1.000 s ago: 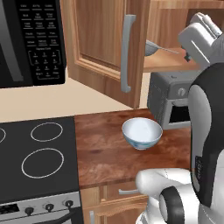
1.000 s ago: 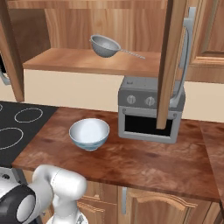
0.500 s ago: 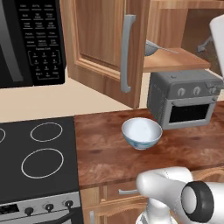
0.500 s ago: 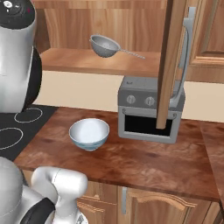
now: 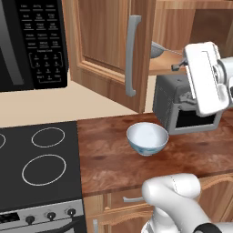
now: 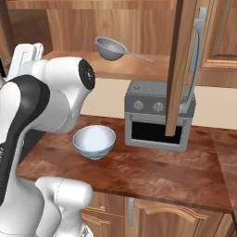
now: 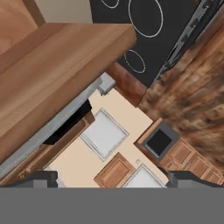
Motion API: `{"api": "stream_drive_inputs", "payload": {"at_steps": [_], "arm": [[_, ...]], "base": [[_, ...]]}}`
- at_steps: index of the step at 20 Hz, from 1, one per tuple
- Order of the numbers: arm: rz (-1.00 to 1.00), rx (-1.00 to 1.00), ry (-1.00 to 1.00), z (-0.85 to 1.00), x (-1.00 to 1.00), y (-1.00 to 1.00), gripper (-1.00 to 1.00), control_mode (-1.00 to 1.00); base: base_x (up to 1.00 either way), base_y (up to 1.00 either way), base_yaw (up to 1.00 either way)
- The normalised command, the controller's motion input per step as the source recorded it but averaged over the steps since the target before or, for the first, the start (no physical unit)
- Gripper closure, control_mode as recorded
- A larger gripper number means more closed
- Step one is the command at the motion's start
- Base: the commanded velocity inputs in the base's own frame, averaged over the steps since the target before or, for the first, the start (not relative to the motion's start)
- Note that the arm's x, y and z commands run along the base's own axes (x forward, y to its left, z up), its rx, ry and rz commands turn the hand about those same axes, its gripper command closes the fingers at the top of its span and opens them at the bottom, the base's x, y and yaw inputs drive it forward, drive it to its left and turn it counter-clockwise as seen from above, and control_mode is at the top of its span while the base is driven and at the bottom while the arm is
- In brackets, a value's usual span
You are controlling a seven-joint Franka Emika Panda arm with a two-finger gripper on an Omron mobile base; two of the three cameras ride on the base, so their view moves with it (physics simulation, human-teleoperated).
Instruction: Open the cabinet and setup a tea strainer by placing it in the bowl upright.
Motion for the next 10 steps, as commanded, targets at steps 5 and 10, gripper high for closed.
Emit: {"api": "stream_drive_inputs", "payload": {"at_steps": [5,10], "arm": [[0.15,0.03,0.0,-0.08,0.64,0.27,-1.0,-1.0],[0.01,0.09,0.03,0.0,0.5,-0.16,-1.0,-1.0]], "base": [[0.0,0.0,0.0],[0.0,0.0,0.0]]}}
